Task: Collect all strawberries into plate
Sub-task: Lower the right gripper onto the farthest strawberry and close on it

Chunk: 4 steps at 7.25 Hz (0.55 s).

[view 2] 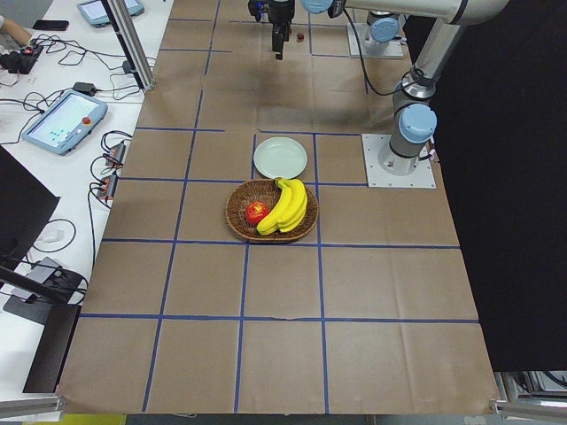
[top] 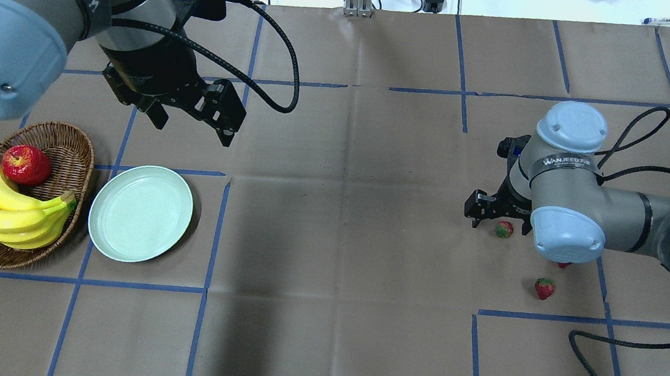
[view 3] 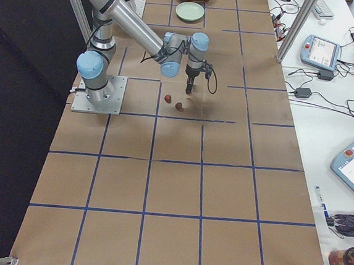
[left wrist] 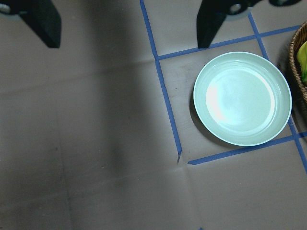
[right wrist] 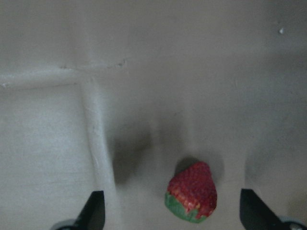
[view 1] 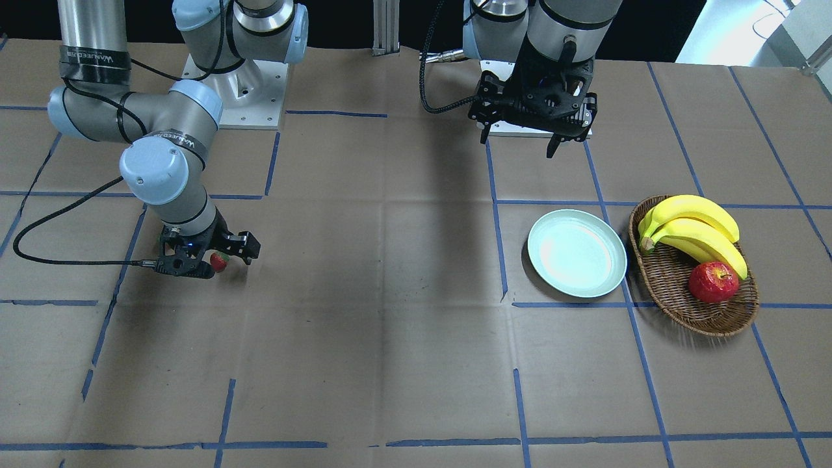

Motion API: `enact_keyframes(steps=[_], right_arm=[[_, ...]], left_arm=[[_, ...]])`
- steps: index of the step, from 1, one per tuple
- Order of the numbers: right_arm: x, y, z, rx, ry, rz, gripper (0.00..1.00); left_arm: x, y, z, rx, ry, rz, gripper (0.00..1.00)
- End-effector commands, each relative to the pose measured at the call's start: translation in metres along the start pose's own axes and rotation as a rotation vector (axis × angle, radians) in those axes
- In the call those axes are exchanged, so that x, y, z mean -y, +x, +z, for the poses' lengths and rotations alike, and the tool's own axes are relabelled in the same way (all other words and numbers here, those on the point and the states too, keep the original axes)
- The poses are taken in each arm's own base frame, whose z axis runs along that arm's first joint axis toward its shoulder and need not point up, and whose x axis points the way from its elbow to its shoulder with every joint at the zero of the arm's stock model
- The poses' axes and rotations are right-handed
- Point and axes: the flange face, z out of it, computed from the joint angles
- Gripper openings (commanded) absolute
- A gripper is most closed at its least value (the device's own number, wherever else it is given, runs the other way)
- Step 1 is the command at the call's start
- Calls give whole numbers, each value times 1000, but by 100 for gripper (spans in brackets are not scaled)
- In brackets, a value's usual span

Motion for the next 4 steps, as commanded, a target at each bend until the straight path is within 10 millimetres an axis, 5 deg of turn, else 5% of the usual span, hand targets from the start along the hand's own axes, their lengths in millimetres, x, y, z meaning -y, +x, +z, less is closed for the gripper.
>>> enact_keyframes(steps=[1, 3, 4], right_arm=[[3, 2, -1, 0, 8, 10, 99], [5, 1, -2, 3, 11, 7, 61], [6, 1, -2, 4, 19, 4, 56]], left_arm=[[0, 0, 0, 0, 0, 0, 100], [0, 0, 0, -1, 0, 0, 100], [0, 0, 1, -2, -1, -2, 100]])
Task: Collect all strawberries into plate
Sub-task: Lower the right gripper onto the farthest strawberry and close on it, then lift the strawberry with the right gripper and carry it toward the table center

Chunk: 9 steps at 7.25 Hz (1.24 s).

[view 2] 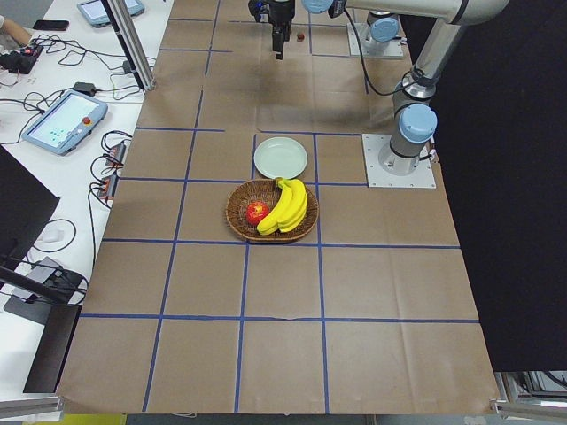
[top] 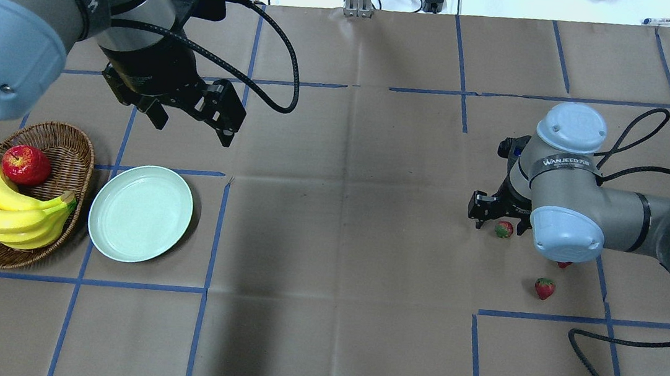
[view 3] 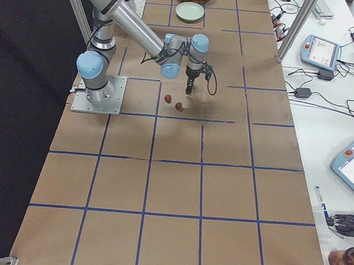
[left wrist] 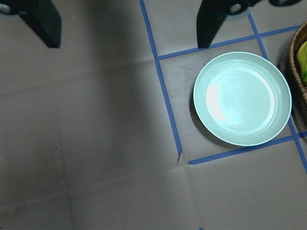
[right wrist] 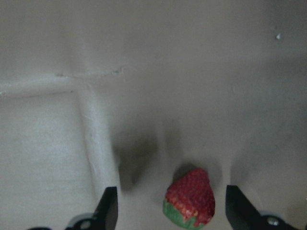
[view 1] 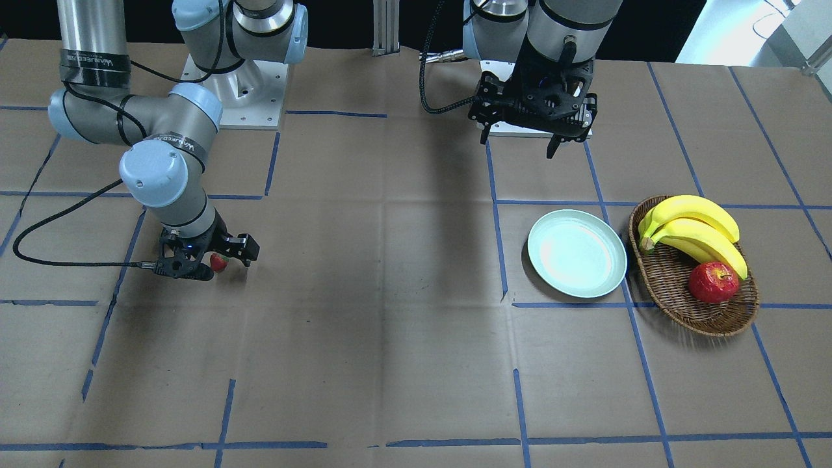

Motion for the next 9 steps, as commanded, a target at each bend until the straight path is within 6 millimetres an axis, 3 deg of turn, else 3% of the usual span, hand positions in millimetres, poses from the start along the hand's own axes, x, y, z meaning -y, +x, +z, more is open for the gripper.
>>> enact_keyframes(steps=[1, 3, 4, 7, 8, 9], right_arm=[[4, 0, -2, 0, 30, -6, 46], [4, 0, -2, 0, 31, -6, 23], [6, 0, -5, 0, 38, -6, 18], [49, -1, -68, -19, 74, -4, 16], [59, -11, -97, -9, 82, -10, 16], [60, -42, -109, -8, 83, -59, 15]], left_arm=[[0, 0, 1, -1, -1, -1, 100], [0, 0, 1, 1, -3, 0, 100], [0, 0, 1, 1, -3, 0, 100], [-1, 0, 1, 4, -3, 2, 100], [-1, 0, 0, 4, -2, 2, 100], [0, 1, 1, 1, -1, 2, 100]])
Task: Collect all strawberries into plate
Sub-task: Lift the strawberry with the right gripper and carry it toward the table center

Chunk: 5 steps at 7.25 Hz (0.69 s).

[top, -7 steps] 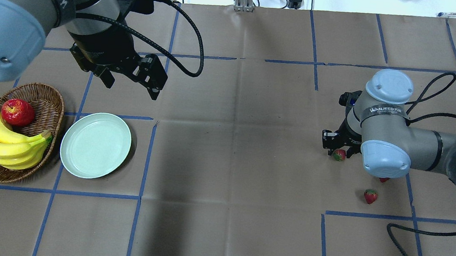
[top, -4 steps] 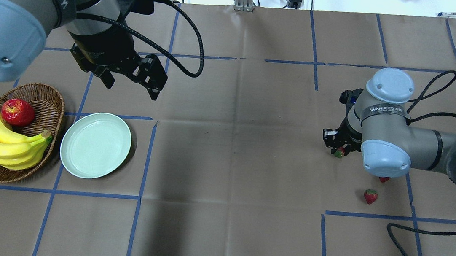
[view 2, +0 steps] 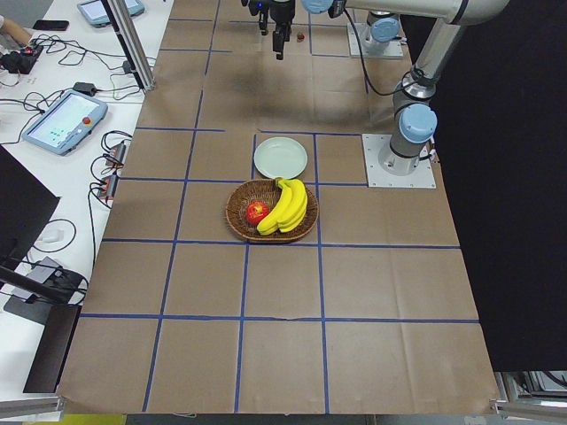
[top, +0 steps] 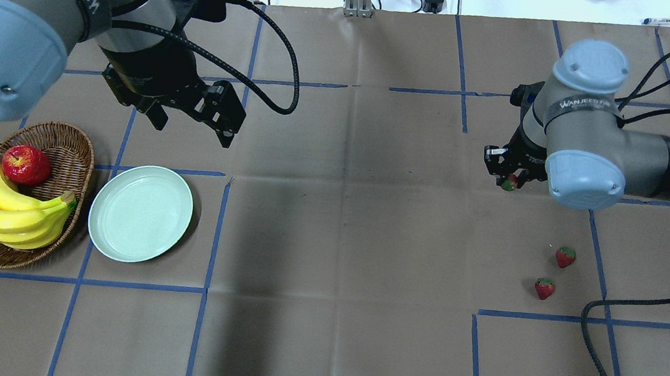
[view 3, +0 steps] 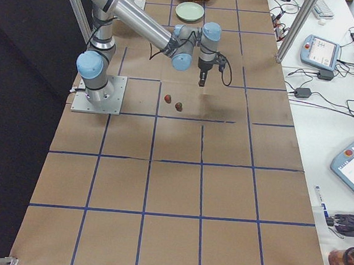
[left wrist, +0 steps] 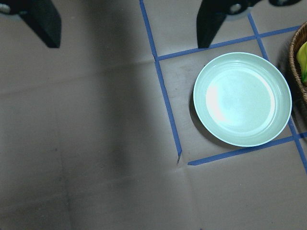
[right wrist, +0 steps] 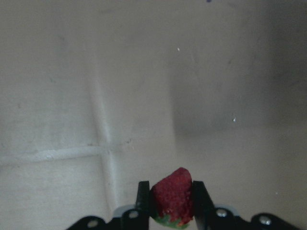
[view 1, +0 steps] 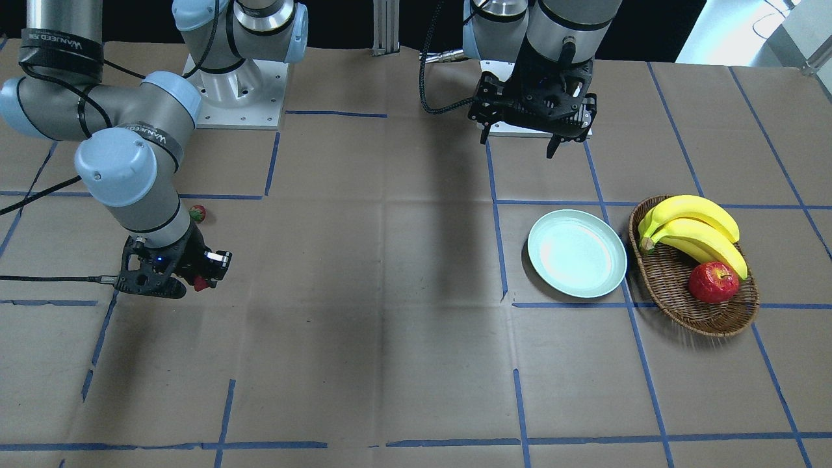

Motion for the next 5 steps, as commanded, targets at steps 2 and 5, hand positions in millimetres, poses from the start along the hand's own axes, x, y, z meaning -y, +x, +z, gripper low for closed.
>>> enact_keyframes(steps=[2, 5], right_arm=[[-19, -138, -8, 17, -4, -64, 13], [-10, -275, 27, 48, 25, -35, 13]], left_arm=[[2, 0, 3, -4, -5, 0, 100], [0, 0, 0, 0, 1, 0, 100]])
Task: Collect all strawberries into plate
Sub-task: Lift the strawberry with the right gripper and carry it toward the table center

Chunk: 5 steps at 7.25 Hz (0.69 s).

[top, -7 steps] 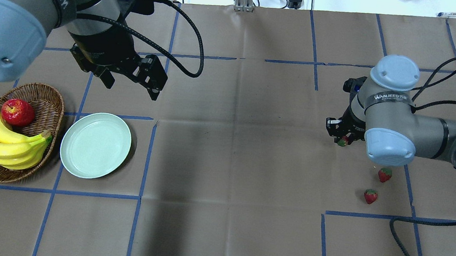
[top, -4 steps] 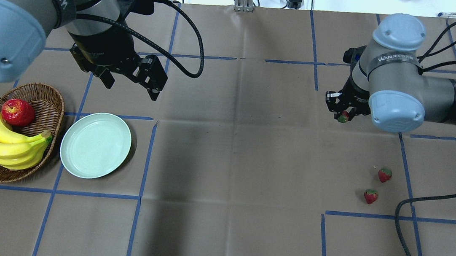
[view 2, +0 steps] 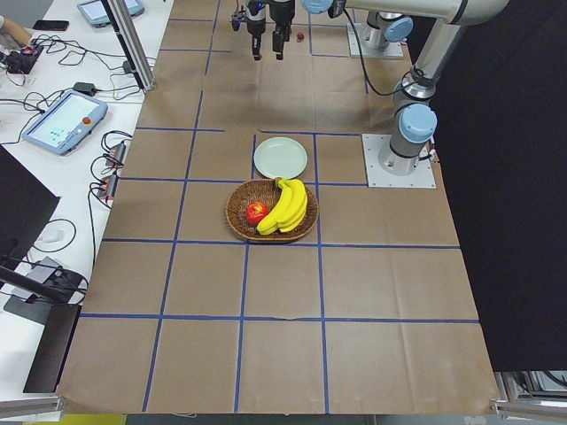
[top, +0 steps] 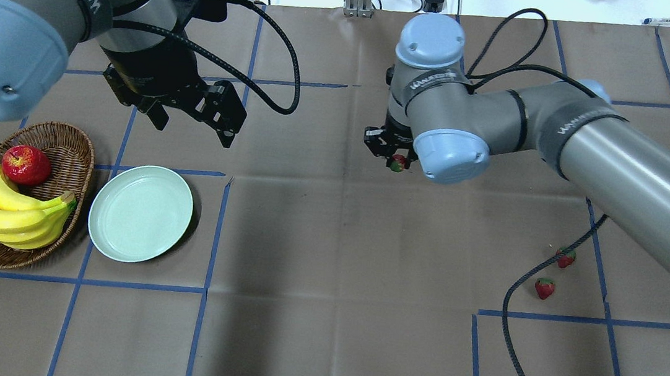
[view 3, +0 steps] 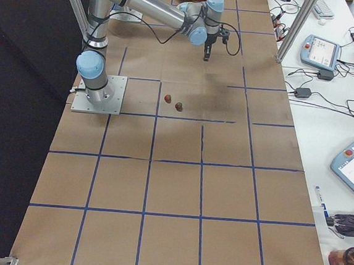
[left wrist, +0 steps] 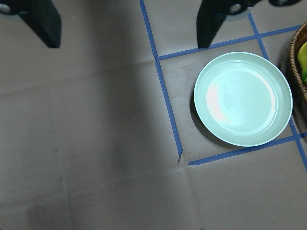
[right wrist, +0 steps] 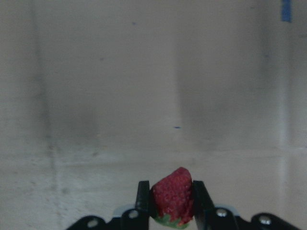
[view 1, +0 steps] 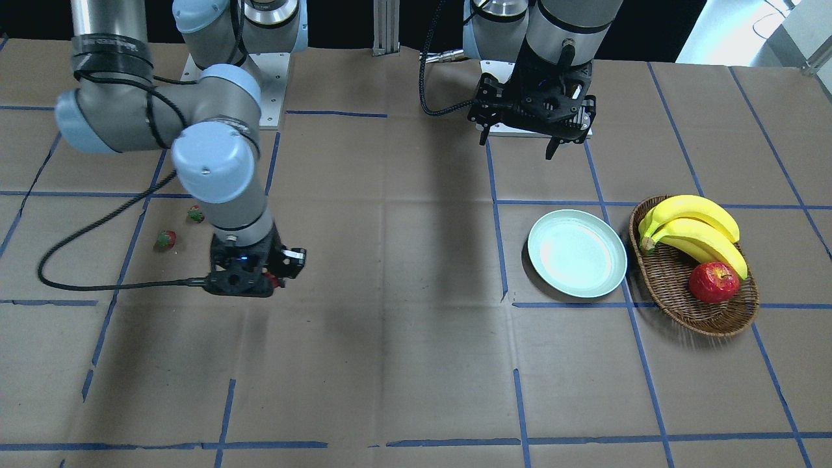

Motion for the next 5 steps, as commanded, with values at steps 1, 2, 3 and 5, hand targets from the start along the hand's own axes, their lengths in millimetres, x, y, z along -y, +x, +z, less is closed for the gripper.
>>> enact_keyframes(steps=[1, 2, 3, 5], right_arm=[[8, -73, 38, 13, 14, 20, 13], [13, -77, 47, 11, 9, 18, 13], [11, -76, 54, 5, -4, 18, 13], [7, -78, 57, 30, -38, 28, 87]], left_arm=[[0, -1, 0, 0, 1, -1, 100], [0, -1, 0, 0, 1, -1, 100], [0, -1, 0, 0, -1, -2, 100], [1, -2, 1, 1, -2, -3, 100]])
